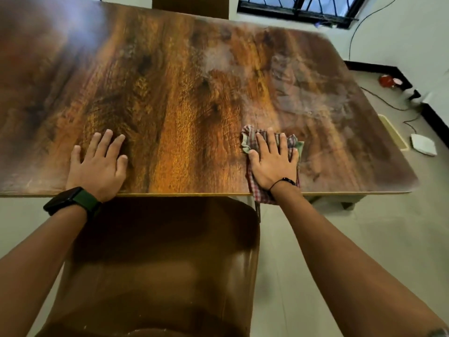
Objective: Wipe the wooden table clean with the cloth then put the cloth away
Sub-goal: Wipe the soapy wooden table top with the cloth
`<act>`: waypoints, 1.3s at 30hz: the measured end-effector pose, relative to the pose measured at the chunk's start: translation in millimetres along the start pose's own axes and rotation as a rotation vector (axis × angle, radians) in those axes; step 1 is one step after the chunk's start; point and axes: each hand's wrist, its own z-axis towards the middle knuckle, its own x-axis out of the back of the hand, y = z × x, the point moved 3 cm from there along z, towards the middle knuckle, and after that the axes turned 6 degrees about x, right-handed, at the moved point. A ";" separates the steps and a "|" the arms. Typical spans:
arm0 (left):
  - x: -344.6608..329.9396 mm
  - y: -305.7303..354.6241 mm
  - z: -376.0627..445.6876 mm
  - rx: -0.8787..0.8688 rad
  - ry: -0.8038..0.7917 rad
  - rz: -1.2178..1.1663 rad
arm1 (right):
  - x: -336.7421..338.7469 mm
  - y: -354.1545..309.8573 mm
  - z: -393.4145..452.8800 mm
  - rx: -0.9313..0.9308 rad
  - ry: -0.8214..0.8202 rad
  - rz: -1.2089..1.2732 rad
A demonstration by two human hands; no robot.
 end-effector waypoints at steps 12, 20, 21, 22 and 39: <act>17.4 168.0 -45.6 -0.105 -0.018 -0.205 | 9.6 -2.0 -30.6 0.140 -0.070 0.008; -23.3 238.2 -46.0 0.058 -0.018 -0.107 | -3.2 2.1 -16.6 0.311 -0.075 -0.097; -23.1 238.9 -46.4 0.067 -0.025 -0.092 | -1.4 3.7 -8.0 0.383 -0.103 -0.100; -22.4 238.5 -47.6 0.084 -0.036 -0.082 | 0.3 5.4 5.6 0.463 -0.137 -0.096; -11.0 292.3 -50.6 0.536 -0.211 -0.138 | 37.7 183.1 29.1 0.780 -0.195 -0.075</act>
